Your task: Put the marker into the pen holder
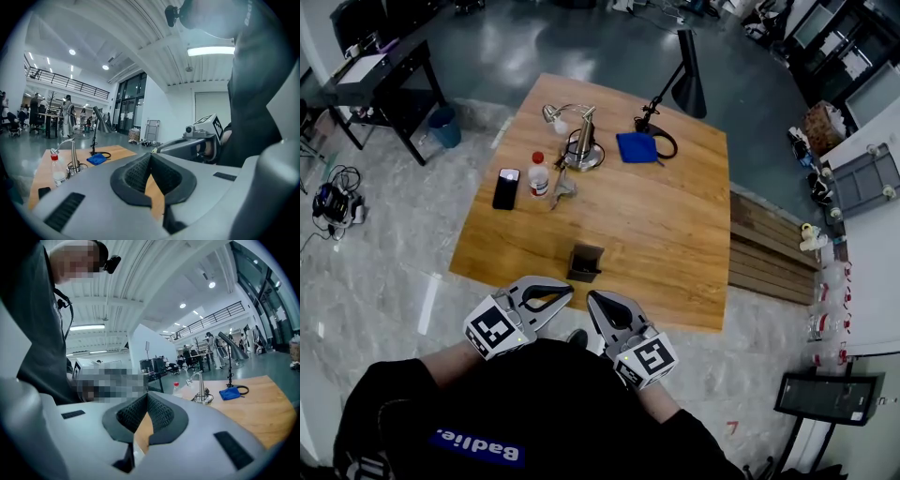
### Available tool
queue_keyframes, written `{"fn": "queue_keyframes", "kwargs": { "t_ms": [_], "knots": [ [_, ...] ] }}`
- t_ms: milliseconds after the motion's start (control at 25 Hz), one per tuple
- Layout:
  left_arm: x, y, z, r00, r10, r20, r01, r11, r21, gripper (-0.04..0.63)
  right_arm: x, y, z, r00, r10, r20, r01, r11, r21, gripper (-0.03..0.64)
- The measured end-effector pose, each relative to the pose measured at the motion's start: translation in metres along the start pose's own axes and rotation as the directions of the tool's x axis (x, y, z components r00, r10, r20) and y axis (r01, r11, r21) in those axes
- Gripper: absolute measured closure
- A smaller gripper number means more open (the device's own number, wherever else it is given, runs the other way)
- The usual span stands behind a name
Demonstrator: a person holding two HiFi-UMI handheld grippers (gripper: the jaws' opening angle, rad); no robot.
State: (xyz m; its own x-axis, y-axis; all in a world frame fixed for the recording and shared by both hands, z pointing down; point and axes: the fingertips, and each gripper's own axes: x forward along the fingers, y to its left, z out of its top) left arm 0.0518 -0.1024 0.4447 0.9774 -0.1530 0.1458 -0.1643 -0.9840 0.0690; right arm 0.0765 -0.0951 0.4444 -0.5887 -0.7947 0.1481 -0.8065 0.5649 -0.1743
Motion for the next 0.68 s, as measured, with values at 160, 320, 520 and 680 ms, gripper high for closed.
{"fn": "queue_keyframes", "kwargs": {
  "t_ms": [160, 320, 520, 680],
  "knots": [
    [-0.001, -0.003, 0.000, 1.000, -0.001, -0.004, 0.001, 1.000, -0.002, 0.586, 0.001, 0.002, -0.001, 1.000, 0.001, -0.007, -0.001, 1.000, 0.002, 0.612],
    [-0.002, -0.003, -0.002, 1.000, 0.000, -0.004, 0.000, 1.000, 0.002, 0.586, 0.002, 0.002, -0.003, 1.000, -0.003, -0.018, 0.003, 1.000, 0.008, 0.612],
    [-0.004, -0.002, -0.002, 1.000, 0.003, -0.007, -0.003, 1.000, -0.002, 0.586, 0.001, 0.002, -0.012, 0.997, -0.008, -0.073, 0.010, 1.000, 0.027, 0.612],
    [-0.005, -0.002, -0.003, 1.000, 0.006, -0.005, -0.006, 1.000, -0.003, 0.586, 0.003, 0.003, -0.007, 0.997, -0.014, -0.070, 0.016, 1.000, 0.023, 0.612]
  ]
}}
